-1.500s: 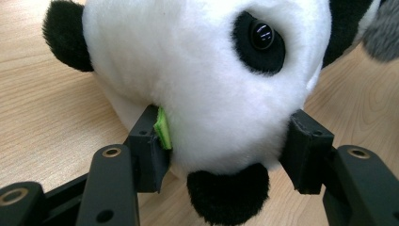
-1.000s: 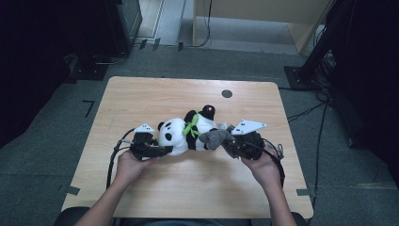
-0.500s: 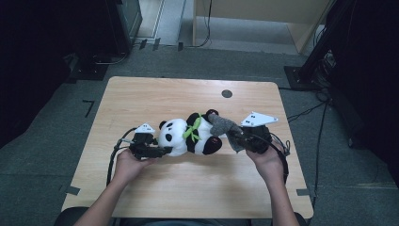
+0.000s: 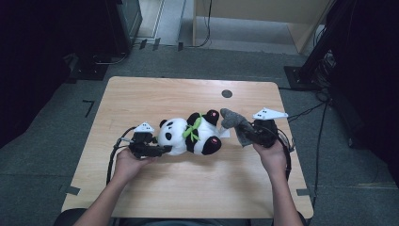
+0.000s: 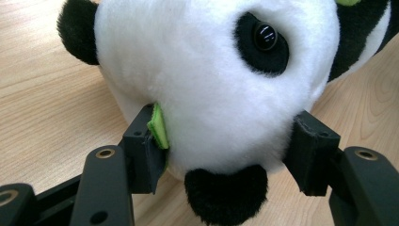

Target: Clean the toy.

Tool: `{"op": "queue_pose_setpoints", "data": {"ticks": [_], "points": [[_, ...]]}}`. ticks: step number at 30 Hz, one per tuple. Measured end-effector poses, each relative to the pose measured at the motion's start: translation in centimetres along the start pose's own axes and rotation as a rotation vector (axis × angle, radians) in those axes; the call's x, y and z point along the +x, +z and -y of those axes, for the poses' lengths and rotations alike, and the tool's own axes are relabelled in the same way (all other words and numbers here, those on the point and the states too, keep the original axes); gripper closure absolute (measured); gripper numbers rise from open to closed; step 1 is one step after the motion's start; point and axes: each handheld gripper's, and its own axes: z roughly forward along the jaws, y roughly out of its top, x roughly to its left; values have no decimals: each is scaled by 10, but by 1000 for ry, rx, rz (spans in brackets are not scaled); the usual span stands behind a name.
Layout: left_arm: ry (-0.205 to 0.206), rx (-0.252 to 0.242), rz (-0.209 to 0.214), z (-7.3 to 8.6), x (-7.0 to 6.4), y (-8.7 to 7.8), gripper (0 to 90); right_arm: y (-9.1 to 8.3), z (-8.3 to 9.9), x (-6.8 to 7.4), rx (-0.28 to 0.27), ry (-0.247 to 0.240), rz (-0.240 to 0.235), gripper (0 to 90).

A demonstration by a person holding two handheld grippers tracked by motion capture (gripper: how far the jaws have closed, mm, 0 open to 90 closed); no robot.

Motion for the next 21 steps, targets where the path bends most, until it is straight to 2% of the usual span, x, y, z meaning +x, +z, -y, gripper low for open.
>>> {"op": "queue_pose_setpoints", "data": {"ticks": [3,6,8,11,18,21], "points": [[2,-4,-1,1,0,0,381,6,4,-10,4,24,7,771],[5,-5,-1,1,0,0,380,14,7,-16,21,30,15,769],[8,-7,-2,2,0,0,380,19,10,-20,33,34,4,769],[11,-6,-1,2,0,0,378,28,13,-29,53,41,23,769],[11,-12,1,3,0,1,374,42,26,-58,95,135,30,761],[12,-14,1,3,1,1,373,45,30,-69,111,166,58,760]]}}
